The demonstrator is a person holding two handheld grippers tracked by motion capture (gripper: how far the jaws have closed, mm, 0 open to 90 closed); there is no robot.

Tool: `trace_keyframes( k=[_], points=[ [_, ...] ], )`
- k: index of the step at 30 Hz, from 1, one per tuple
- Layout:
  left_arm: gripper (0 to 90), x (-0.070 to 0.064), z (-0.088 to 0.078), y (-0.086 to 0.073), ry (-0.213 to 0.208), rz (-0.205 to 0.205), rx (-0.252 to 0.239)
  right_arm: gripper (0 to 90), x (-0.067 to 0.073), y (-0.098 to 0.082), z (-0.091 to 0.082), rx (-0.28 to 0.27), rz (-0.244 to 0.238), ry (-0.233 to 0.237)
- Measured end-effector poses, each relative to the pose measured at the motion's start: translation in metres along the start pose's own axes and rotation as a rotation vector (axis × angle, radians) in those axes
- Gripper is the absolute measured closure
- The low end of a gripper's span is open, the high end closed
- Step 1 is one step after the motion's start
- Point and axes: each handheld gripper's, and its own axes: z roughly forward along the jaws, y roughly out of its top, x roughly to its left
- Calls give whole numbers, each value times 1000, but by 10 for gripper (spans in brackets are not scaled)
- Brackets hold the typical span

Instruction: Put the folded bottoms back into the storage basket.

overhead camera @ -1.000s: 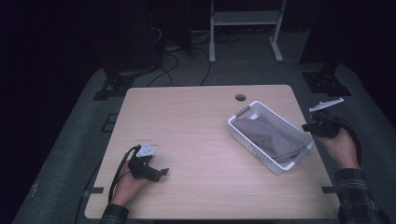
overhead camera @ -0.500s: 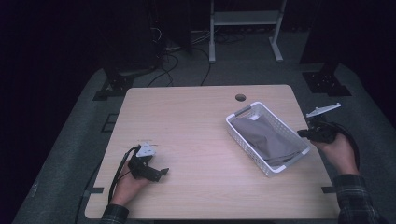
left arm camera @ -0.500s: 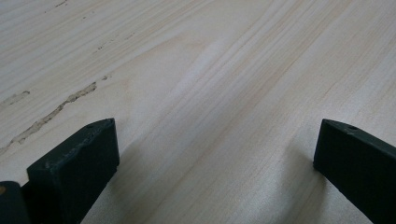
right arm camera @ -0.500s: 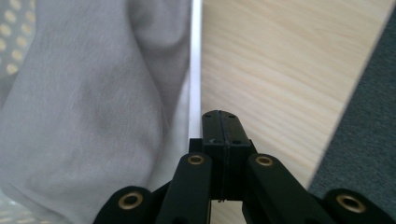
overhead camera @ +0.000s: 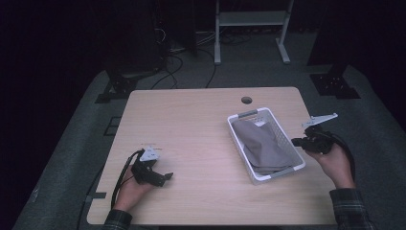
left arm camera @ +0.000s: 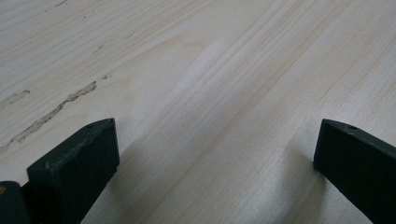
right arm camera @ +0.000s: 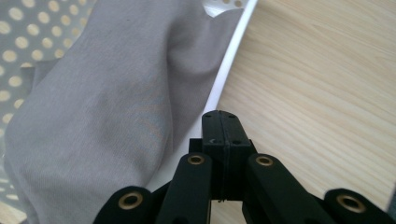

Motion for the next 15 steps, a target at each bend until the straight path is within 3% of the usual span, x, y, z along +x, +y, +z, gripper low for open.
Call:
trace_keyframes(
  k=[15],
  points=[
    [0,0,0,0,0,3,1,896,40,-2,3,-32,-47,67]
  ],
)
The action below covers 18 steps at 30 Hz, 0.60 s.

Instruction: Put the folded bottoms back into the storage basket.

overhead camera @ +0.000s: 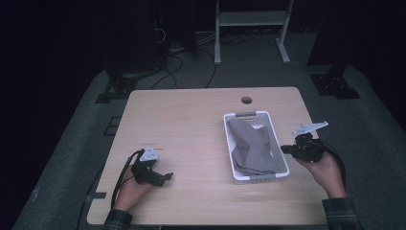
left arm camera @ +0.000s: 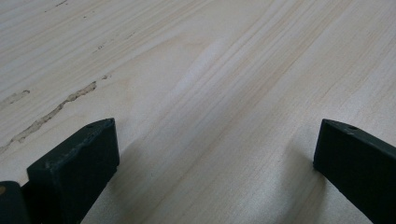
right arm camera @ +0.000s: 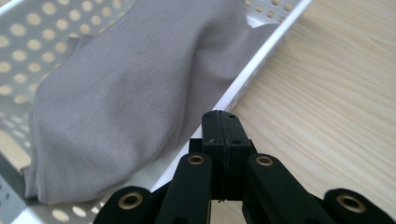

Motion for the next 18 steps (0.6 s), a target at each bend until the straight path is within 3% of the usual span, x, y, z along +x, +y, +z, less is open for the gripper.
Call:
trace_keyframes(
  k=[8,12,13,18],
  points=[
    [0,0,0,0,2,-1,0,896,18,5,5,0,-53,34],
    [0,0,0,0,1,-1,0,894,19,5,6,-2,-47,17],
    [0,0,0,0,1,-1,0,869,17,4,6,-7,-39,9],
    [0,0,0,0,1,-1,0,564,6,-3,5,-47,13,-41]
  ],
)
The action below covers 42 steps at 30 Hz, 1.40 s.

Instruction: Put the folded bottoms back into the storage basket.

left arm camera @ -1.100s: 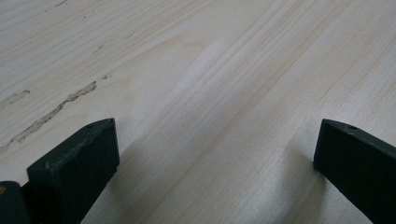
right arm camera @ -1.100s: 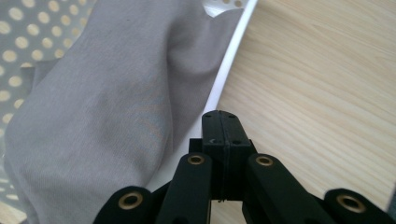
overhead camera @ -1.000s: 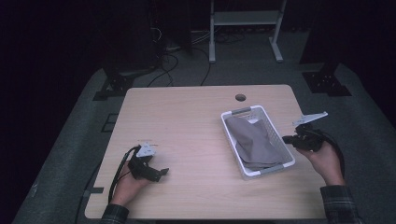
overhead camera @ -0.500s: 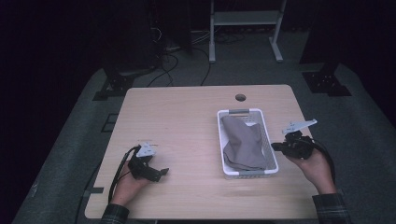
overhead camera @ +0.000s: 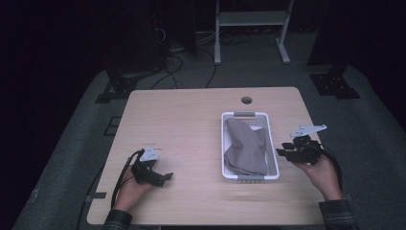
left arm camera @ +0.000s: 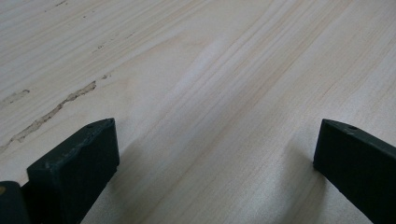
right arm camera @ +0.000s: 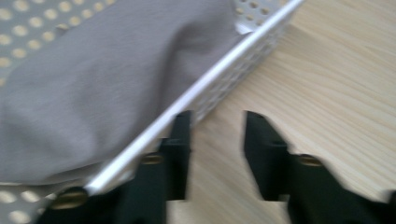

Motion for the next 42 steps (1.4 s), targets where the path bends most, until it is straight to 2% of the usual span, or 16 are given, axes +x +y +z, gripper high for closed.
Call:
trace_keyframes(
  k=[4,7,12,17,27,33,37,39,42],
  points=[
    [0,0,0,0,-1,2,0,357,-5,-7,2,-16,8,-45],
    [0,0,0,0,-3,4,1,183,-9,-11,6,-25,34,-73],
    [0,0,0,0,-5,6,1,24,-19,-21,16,-27,85,-79],
    [0,0,0,0,-6,7,1,0,-25,-31,27,13,90,-120],
    [0,0,0,0,-6,6,1,0,-29,-42,44,45,87,-164],
    [0,0,0,0,-6,6,1,0,-31,-48,51,50,99,-151],
    [0,0,0,0,-6,6,1,0,-35,-53,53,4,119,-101],
    [0,0,0,0,-6,6,1,0,-35,-56,53,-23,114,-97],
    [0,0,0,0,-6,6,1,0,-35,-57,53,-25,113,-98]
  ],
)
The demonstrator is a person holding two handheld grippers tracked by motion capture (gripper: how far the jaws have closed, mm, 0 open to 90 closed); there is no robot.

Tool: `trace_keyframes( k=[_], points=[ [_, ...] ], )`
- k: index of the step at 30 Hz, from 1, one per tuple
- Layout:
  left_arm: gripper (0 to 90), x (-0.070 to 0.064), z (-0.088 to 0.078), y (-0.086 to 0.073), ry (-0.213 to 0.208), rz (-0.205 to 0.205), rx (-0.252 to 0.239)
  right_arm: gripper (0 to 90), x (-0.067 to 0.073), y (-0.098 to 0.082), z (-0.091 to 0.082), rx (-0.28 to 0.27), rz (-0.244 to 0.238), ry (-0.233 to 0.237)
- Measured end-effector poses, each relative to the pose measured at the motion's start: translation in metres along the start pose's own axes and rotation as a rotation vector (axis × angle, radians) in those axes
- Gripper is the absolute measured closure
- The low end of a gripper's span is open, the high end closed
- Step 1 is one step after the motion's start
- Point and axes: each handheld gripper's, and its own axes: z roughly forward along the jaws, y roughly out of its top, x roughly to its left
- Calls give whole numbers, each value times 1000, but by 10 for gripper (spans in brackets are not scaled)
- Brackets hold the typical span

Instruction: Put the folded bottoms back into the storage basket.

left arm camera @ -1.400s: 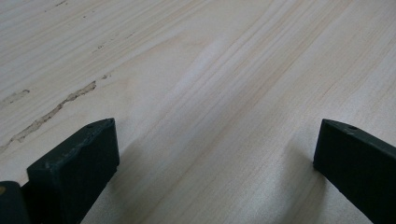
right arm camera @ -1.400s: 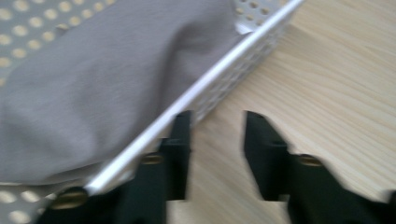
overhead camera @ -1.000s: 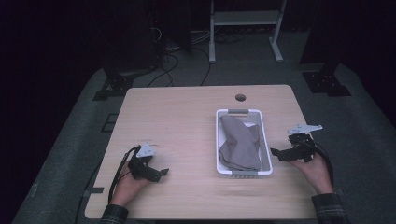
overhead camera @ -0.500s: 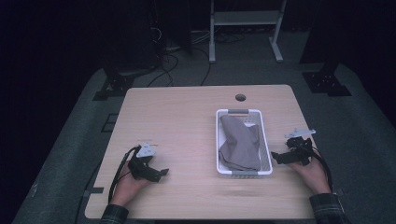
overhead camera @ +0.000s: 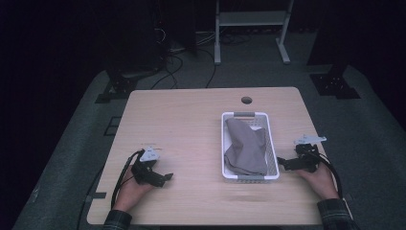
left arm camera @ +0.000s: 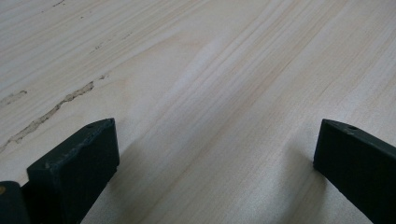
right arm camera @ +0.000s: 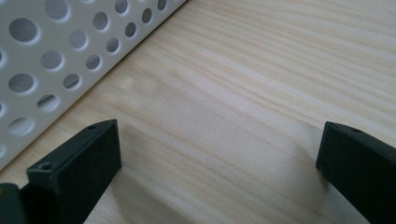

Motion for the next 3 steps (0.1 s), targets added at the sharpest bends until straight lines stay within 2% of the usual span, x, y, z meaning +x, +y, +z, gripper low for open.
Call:
trace_keyframes(
  k=[3],
  points=[
    [0,0,0,0,0,0,0,0,0,0,0,0,1,-1]
  ],
)
